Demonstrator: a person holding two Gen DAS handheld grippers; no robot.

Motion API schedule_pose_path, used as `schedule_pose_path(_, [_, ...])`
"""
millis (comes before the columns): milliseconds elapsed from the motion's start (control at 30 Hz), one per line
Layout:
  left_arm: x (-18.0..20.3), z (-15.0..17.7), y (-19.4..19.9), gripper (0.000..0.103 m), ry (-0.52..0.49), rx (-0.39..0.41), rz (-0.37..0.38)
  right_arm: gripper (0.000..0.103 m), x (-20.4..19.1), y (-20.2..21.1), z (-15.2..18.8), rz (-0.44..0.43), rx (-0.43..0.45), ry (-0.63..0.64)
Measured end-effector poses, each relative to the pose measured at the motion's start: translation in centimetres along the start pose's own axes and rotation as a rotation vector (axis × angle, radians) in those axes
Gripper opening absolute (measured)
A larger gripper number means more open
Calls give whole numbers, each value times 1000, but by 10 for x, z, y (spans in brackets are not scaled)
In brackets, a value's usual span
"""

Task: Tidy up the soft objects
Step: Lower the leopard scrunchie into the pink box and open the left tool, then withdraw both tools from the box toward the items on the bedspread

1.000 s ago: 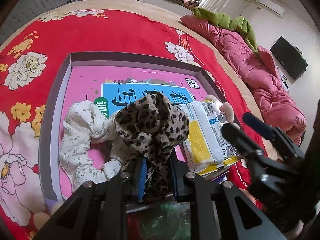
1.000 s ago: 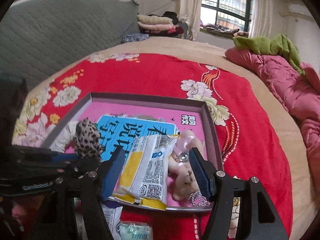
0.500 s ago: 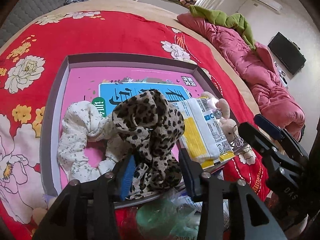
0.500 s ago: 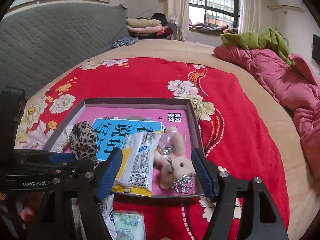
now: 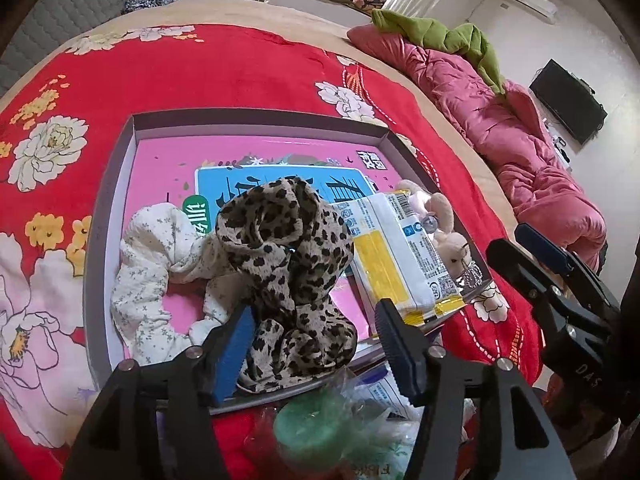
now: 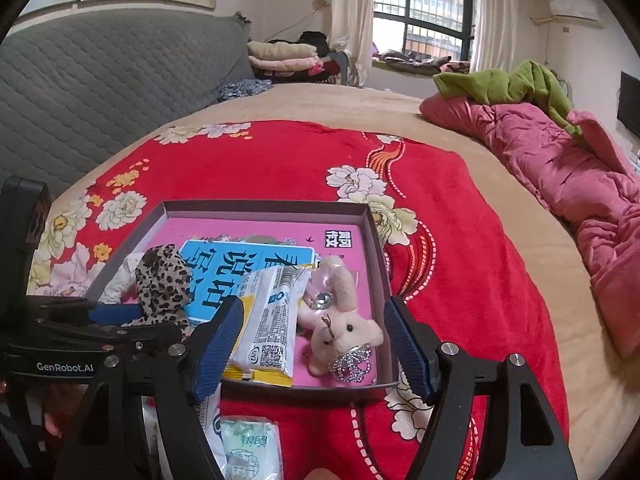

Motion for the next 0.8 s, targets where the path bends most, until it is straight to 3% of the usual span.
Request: schedule_pose_path(800, [-8, -13, 47, 67, 30, 167, 1, 75, 6, 3, 0, 8, 7, -22])
Point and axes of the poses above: each gripper's, at about its wrist camera, not at the fingertips, and y roughly against the way its jaws point, x to its right, z to its underside, the point moved 1 cm from there along -y, roughly the way its jaws point, and after that the axes turned 12 degrees about z, right-handed, at the moved point
